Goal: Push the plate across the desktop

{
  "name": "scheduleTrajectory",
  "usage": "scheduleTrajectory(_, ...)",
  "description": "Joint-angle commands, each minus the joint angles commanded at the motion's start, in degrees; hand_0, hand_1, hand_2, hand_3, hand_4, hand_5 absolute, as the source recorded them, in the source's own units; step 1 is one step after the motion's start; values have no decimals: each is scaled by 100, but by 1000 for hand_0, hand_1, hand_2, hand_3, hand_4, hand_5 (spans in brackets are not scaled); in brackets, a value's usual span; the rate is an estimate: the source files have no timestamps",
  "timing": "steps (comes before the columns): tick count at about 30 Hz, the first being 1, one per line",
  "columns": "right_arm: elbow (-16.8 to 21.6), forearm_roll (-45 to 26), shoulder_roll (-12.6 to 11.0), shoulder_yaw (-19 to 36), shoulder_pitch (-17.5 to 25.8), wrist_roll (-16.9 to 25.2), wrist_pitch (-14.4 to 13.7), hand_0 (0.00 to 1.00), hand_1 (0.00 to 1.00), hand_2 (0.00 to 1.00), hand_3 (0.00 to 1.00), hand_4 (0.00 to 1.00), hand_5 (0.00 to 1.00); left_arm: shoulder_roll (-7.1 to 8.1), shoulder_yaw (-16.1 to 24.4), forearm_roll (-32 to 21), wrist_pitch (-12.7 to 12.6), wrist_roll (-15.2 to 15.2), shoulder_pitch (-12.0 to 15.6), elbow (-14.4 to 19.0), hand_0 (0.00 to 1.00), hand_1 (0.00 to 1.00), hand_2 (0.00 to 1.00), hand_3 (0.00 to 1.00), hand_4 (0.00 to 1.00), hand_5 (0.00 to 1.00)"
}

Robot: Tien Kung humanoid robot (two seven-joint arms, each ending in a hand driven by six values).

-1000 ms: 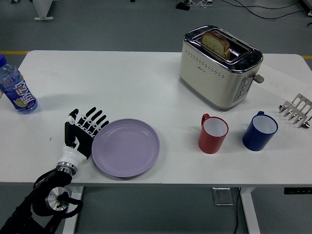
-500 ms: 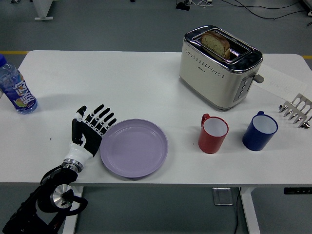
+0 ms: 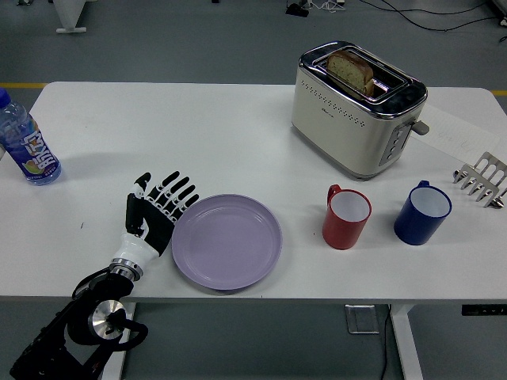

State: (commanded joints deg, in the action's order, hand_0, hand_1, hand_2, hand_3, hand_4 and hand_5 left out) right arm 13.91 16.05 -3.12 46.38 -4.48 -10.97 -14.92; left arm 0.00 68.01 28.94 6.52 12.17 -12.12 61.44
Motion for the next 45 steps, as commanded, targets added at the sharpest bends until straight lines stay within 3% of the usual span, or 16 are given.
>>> scheduleTrajectory(34, 13, 81, 13, 49, 26, -47, -17, 582, 521, 611, 597, 299, 579, 0, -278, -103, 21, 1, -52, 8, 716, 729, 696, 658, 576, 998)
scheduleTrajectory(45, 21, 122, 21, 77, 53, -74, -29, 582, 521, 611, 597, 299, 580, 0, -127, -84, 10, 11, -43, 37, 716, 729, 695, 657, 574, 998)
